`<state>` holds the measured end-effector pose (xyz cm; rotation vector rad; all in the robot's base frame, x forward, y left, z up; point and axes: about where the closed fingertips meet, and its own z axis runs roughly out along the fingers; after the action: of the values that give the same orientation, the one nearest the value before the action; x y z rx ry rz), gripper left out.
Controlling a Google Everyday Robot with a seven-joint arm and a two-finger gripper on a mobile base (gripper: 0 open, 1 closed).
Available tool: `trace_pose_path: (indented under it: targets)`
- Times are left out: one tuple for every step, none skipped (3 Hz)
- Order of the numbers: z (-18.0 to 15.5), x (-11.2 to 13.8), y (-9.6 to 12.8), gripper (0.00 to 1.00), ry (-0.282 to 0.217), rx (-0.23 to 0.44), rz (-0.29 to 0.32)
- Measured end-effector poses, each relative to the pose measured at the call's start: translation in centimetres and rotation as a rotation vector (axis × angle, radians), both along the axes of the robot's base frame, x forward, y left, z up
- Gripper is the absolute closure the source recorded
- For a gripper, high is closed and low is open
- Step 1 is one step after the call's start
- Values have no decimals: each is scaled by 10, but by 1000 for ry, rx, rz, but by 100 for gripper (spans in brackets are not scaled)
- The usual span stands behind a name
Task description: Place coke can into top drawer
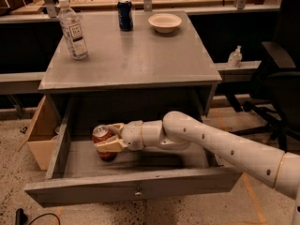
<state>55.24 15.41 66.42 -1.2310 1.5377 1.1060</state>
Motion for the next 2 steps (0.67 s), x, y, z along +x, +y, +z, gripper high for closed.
trace_pose_path:
  targets:
    - [-10, 0, 1, 38, -11, -22, -16]
    - [-10, 0, 1, 13, -11, -22, -16]
